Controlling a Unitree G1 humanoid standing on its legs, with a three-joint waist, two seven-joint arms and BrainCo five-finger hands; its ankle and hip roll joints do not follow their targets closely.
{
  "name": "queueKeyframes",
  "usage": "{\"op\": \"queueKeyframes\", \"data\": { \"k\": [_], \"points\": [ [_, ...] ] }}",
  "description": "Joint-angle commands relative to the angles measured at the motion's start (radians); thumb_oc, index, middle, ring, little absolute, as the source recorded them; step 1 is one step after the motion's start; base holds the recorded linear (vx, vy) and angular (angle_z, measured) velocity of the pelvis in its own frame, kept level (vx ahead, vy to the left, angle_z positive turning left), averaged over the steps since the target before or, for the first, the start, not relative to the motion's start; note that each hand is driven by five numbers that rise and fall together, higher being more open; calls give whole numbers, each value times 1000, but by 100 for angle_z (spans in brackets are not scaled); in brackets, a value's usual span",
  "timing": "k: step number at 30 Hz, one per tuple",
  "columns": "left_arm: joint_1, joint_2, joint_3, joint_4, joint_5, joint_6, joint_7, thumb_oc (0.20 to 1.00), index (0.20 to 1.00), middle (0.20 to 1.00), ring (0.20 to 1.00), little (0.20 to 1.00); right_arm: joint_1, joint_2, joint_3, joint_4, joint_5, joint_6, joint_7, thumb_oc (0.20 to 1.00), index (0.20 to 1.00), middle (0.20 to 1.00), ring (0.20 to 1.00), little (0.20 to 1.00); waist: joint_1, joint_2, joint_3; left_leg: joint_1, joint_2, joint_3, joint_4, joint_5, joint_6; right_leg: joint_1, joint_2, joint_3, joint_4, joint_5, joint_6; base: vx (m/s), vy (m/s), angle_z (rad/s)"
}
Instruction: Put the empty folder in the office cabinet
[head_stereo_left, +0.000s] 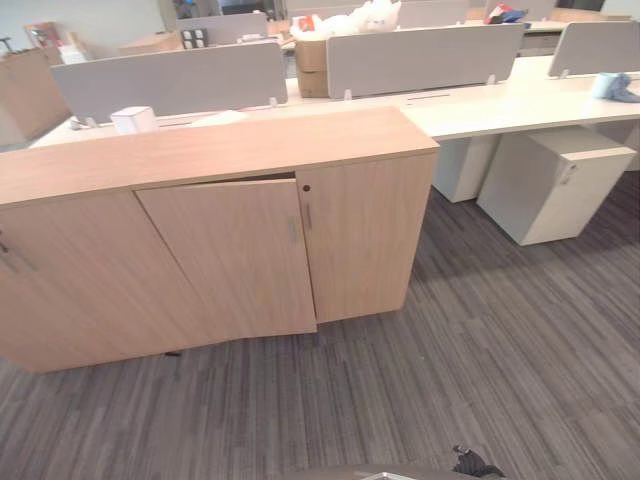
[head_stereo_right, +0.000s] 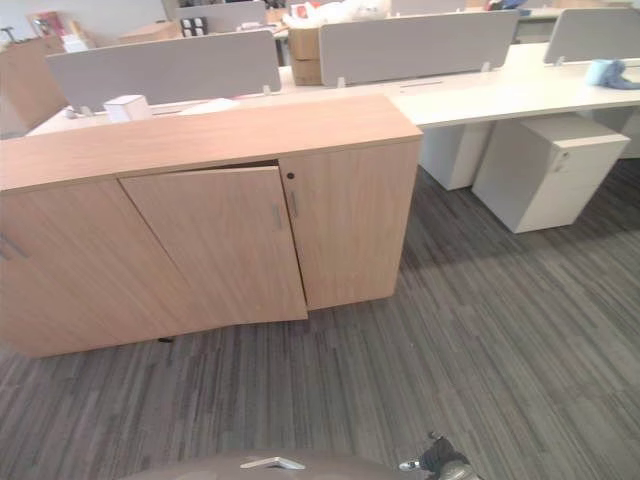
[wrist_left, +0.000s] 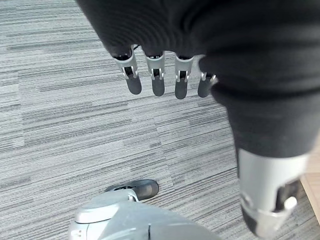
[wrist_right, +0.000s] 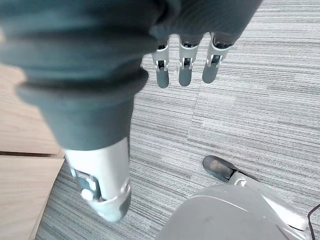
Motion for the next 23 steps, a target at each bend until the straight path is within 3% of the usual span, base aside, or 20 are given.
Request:
{"op": "queueKeyframes", "data": {
  "k": [1, 8, 23],
  "points": [
    [-73, 34, 9, 77, 39, -10, 7, 1000, 1000, 1000, 1000, 1000, -30, -16, 7, 36, -3, -8, -4, 1000, 1000, 1000, 1000, 1000, -4, -40, 21, -38, -29, 29, 3, 3, -22, -5, 6, -58, 26, -5, 35, 43, 10, 3],
    [-81, 26, 26, 53, -18, -15, 12, 1000, 1000, 1000, 1000, 1000, -31, -23, 10, 38, -21, -5, -12, 1000, 1000, 1000, 1000, 1000, 3, -43, 20, -29, -27, 19, 1, 0, -23, 5, 7, -66, 25, -10, 34, 0, 0, 0],
    [-80, 25, -9, 48, 30, -16, 21, 1000, 1000, 1000, 1000, 1000, -13, -41, -33, 40, 39, 4, -7, 1000, 1000, 1000, 1000, 1000, 29, -41, 45, -43, -30, -7, -2, 0, -20, -7, -1, -87, 27, -7, 39, 14, 13, 6]
  ]
}}
